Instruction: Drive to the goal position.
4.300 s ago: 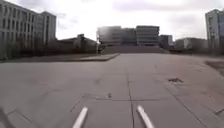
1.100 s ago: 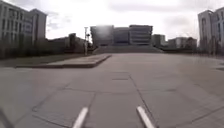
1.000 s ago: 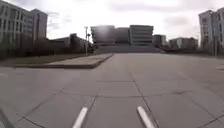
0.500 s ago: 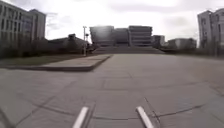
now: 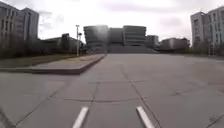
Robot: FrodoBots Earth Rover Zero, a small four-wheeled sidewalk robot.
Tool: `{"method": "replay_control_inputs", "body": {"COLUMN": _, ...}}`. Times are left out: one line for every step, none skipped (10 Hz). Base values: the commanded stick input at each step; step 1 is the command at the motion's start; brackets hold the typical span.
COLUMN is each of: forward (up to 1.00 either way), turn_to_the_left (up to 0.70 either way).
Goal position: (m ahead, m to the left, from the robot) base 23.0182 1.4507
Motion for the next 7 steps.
{"method": "replay_control_inputs", "body": {"forward": 1.00, "turn_to_the_left": -0.27}}
{"method": "replay_control_inputs", "body": {"forward": 1.00, "turn_to_the_left": -0.27}}
{"method": "replay_control_inputs", "body": {"forward": 1.00, "turn_to_the_left": -0.27}}
{"method": "replay_control_inputs", "body": {"forward": 1.00, "turn_to_the_left": -0.27}}
{"method": "replay_control_inputs", "body": {"forward": 1.00, "turn_to_the_left": -0.27}}
{"method": "replay_control_inputs", "body": {"forward": 1.00, "turn_to_the_left": -0.27}}
{"method": "replay_control_inputs", "body": {"forward": 1.00, "turn_to_the_left": -0.27}}
